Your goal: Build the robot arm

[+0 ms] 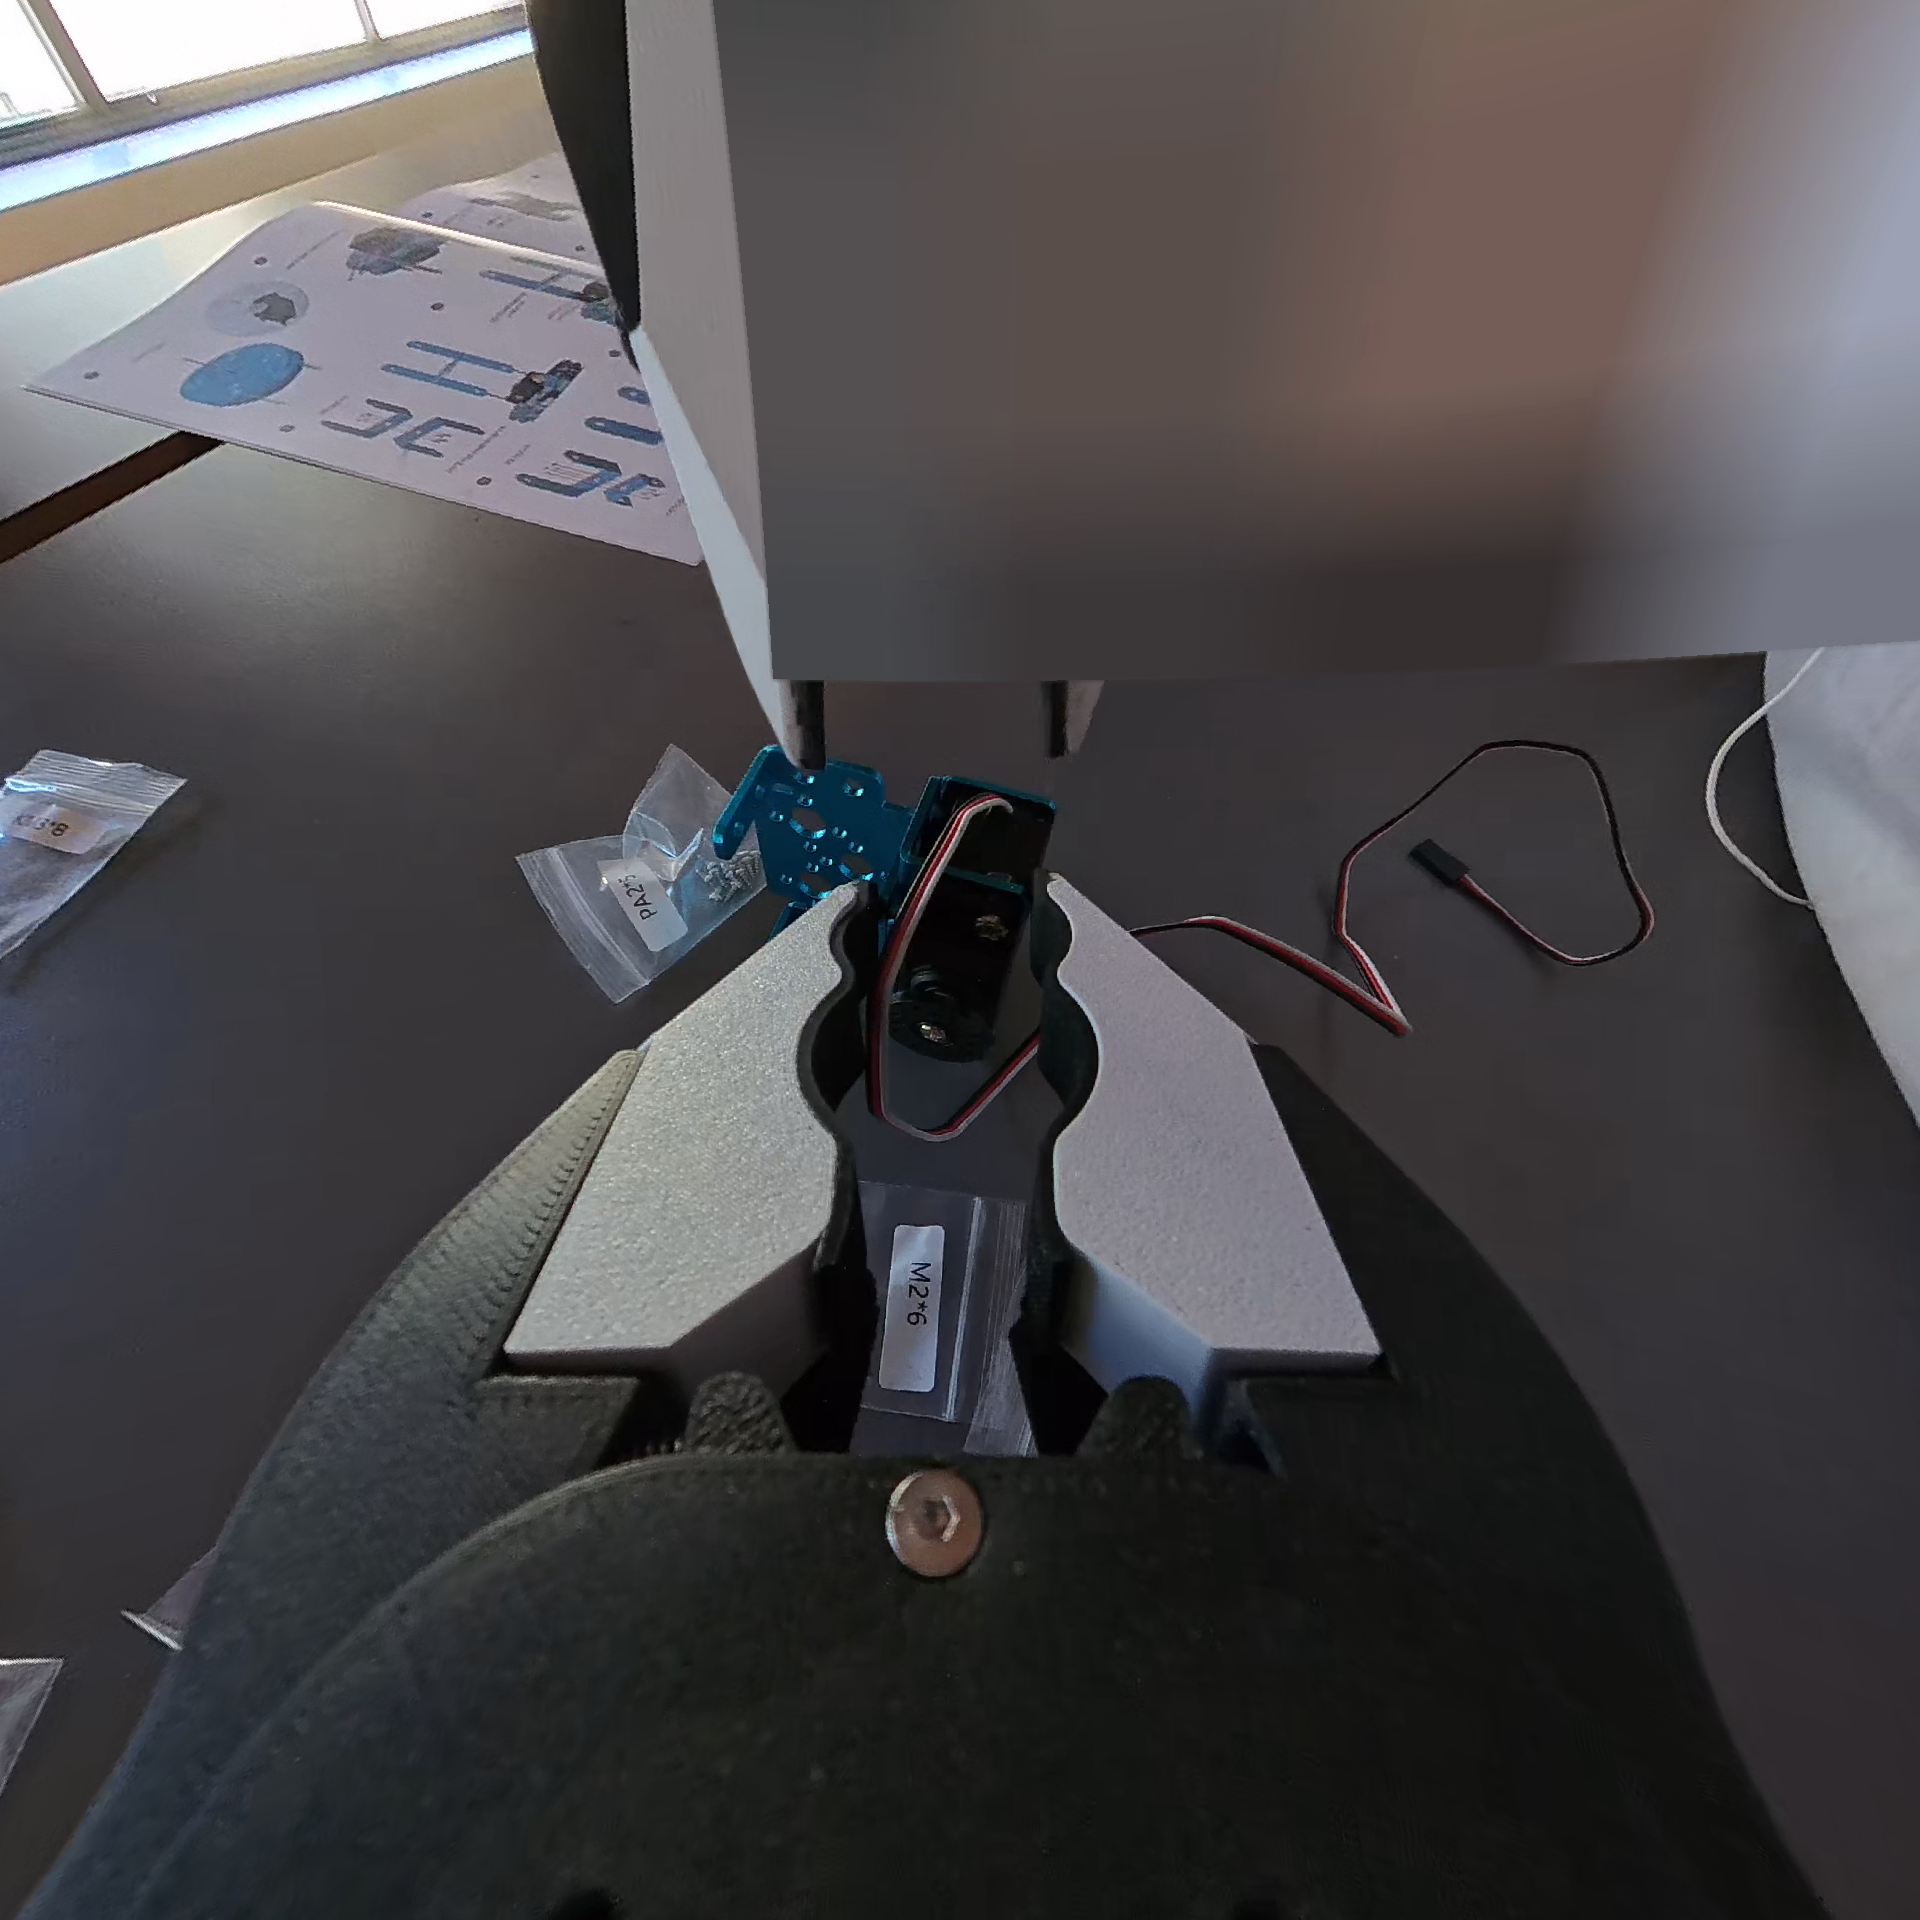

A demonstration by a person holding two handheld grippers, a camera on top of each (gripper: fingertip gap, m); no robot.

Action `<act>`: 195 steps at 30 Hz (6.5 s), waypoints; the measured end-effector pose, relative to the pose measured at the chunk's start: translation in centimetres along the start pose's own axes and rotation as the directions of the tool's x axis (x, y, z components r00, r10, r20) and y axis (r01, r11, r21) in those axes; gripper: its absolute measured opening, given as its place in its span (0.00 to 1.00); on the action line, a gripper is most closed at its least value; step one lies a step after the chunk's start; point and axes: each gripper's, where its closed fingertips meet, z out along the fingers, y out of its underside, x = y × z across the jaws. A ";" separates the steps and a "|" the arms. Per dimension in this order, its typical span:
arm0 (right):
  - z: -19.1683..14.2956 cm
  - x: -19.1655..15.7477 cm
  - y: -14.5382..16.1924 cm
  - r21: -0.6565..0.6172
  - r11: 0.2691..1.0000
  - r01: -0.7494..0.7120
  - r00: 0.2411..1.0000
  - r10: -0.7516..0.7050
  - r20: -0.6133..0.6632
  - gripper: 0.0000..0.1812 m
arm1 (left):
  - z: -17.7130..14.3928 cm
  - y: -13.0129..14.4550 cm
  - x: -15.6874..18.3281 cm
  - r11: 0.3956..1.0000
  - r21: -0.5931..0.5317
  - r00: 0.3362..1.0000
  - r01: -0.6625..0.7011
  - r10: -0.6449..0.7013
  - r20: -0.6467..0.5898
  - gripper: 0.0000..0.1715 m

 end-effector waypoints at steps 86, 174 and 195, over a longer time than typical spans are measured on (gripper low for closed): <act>1.7 -1.3 1.6 0.126 0.992 0.032 0.977 -0.005 -0.213 0.17 | -1.0 -0.2 -1.2 0.981 0.032 0.977 0.193 -0.190 -0.095 0.07; 1.9 -1.5 1.3 0.204 0.979 0.000 0.989 0.031 -0.148 0.15 | -1.3 0.3 1.9 0.977 -0.120 0.984 -0.173 0.177 0.022 0.02; -1.6 -0.8 1.9 0.159 0.984 0.076 0.978 -0.043 -0.203 0.21 | -1.8 0.1 2.2 0.989 -0.101 0.994 -0.108 0.108 -0.008 0.10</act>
